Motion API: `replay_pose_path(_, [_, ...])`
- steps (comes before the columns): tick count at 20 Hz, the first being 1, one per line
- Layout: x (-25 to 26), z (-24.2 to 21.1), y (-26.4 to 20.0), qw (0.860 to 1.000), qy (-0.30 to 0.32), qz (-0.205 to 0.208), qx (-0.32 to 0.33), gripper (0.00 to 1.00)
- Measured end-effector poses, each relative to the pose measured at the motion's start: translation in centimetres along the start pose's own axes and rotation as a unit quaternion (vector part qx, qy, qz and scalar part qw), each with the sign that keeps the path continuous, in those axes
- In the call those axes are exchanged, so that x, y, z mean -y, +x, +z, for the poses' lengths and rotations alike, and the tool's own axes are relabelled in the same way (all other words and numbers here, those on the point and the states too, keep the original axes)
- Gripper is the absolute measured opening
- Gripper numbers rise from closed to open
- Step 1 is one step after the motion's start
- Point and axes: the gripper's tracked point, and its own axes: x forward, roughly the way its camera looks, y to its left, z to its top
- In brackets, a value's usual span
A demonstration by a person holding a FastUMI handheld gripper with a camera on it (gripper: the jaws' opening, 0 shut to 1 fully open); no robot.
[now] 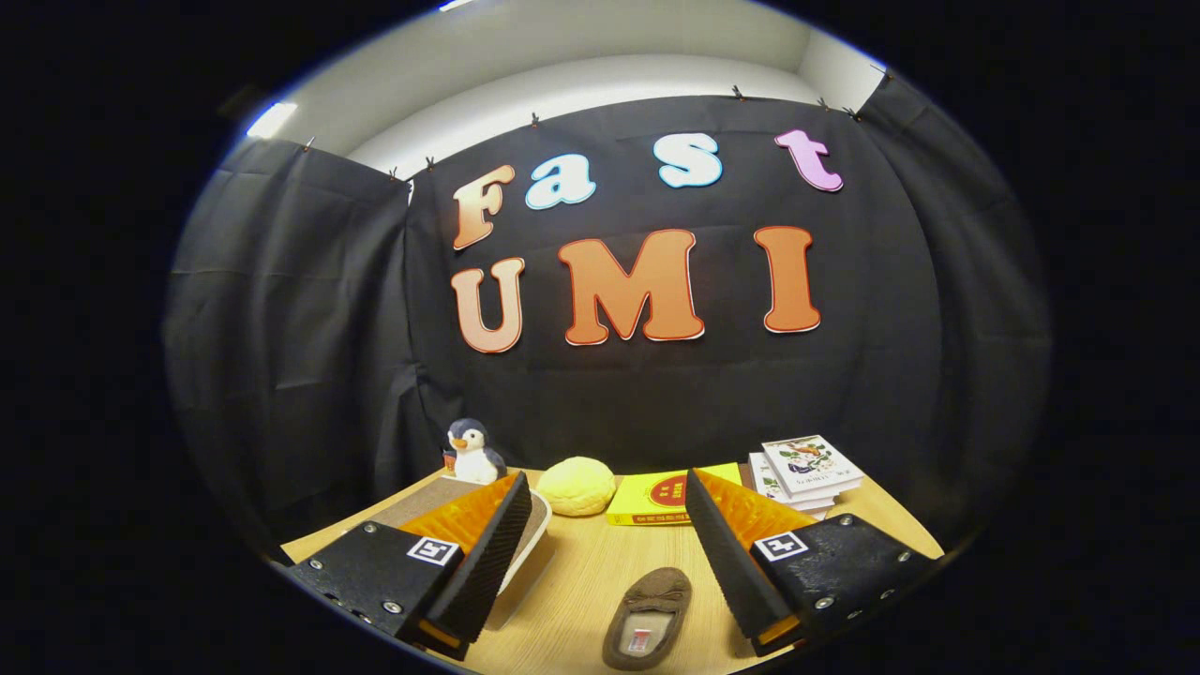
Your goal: Open the storage box then place both shoes into the box .Put the left shoe in first, then the right shoe, with the right side of both shoes facing outward in a uniform manner.
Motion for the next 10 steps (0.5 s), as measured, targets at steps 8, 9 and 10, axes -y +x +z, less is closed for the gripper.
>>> replay_pose_path(8, [-1.0, -2.0, 0.6, 0.999, -0.004, 0.015, -0.029, 0.99])
replay_pose_path(9, [-1.0, -2.2, 0.6, 0.999, -0.003, 0.015, -0.030, 0.99])
replay_pose_path(10, [-1.0, -2.7, 0.7, 0.999, 0.001, 0.016, -0.034, 0.99])
